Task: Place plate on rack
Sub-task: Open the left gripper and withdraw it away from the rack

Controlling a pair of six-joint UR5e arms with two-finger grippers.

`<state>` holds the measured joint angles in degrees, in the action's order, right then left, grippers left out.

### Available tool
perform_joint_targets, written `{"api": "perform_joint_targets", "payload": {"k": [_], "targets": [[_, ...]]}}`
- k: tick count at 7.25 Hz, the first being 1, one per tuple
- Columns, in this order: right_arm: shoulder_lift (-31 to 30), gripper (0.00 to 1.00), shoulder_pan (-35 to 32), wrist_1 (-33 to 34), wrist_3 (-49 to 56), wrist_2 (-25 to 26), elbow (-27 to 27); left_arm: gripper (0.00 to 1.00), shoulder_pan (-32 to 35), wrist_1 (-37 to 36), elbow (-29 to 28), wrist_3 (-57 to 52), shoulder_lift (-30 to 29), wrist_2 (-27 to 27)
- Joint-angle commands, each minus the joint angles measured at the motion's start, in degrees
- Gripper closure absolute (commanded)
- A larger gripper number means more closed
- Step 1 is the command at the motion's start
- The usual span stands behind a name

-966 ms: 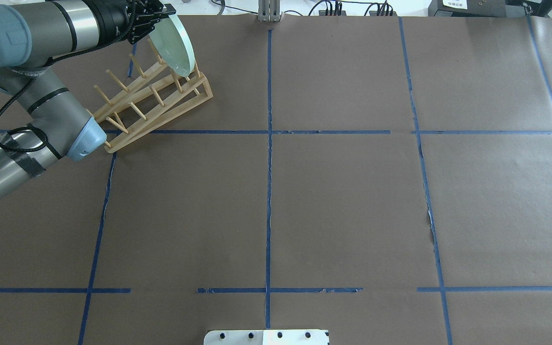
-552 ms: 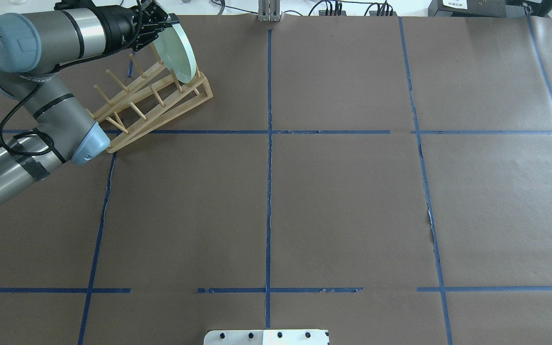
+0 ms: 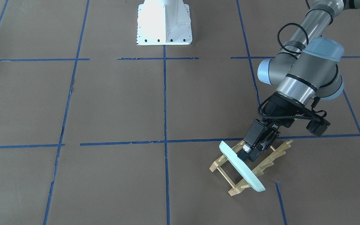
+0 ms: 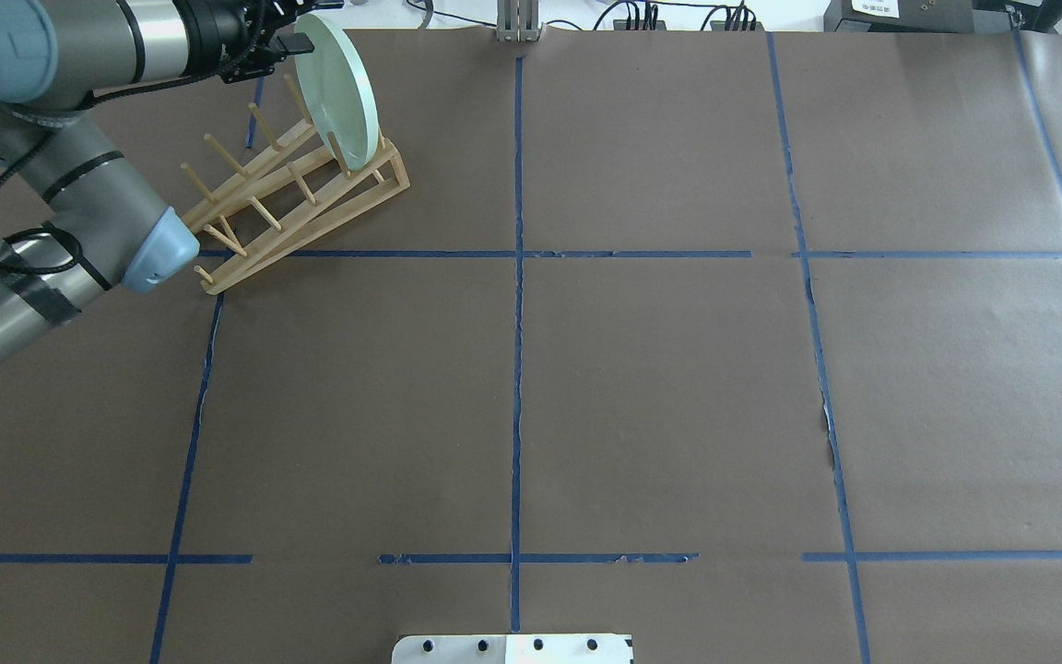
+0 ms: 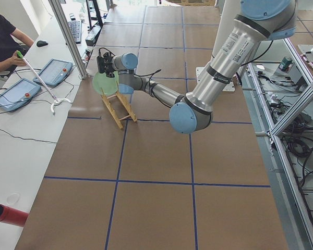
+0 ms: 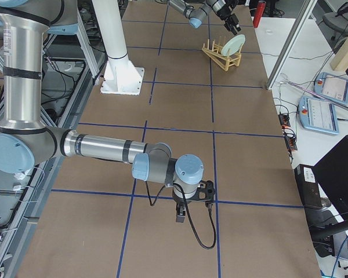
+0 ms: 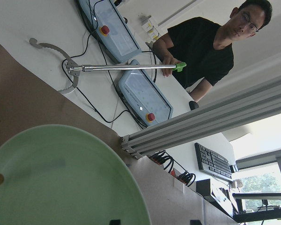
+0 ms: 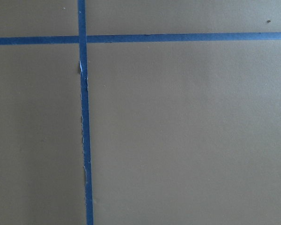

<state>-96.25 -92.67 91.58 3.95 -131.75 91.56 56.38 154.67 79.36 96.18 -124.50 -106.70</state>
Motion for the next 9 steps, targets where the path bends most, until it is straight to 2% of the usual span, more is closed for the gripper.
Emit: {"api": "perform_joint_targets", "payload": {"k": [1,2,3,4,5,6,7,9], "targets": [[0.0,0.0,-0.1,0.0,0.0,0.0,0.0,0.0,9.1,-21.5,9.6,-15.7,1.4,-15.2],[-0.1,0.0,0.0,0.0,0.0,0.0,0.0,0.0,9.4,-34.8,15.1,-26.9,2.8,-15.2],[-0.1,0.0,0.0,0.0,0.0,0.0,0.0,0.0,10.8,-46.0,17.7,-38.8,4.1,-15.0],[0.0,0.0,-0.1,0.0,0.0,0.0,0.0,0.0,13.6,-54.5,19.3,-51.5,4.6,-15.0],[0.0,0.0,-0.1,0.0,0.0,0.0,-0.1,0.0,17.8,-61.9,21.1,-66.1,7.6,-15.0],[-0.1,0.0,-0.1,0.0,0.0,0.0,-0.1,0.0,21.2,-67.5,22.4,-80.6,11.6,-15.3],[0.0,0.0,0.0,0.0,0.0,0.0,0.0,0.0,26.4,-68.9,22.2,-91.1,17.6,-16.5],[0.0,0.0,0.0,0.1,0.0,0.0,0.0,0.0,31.6,-69.1,22.0,-96.9,32.1,-29.3]]}}
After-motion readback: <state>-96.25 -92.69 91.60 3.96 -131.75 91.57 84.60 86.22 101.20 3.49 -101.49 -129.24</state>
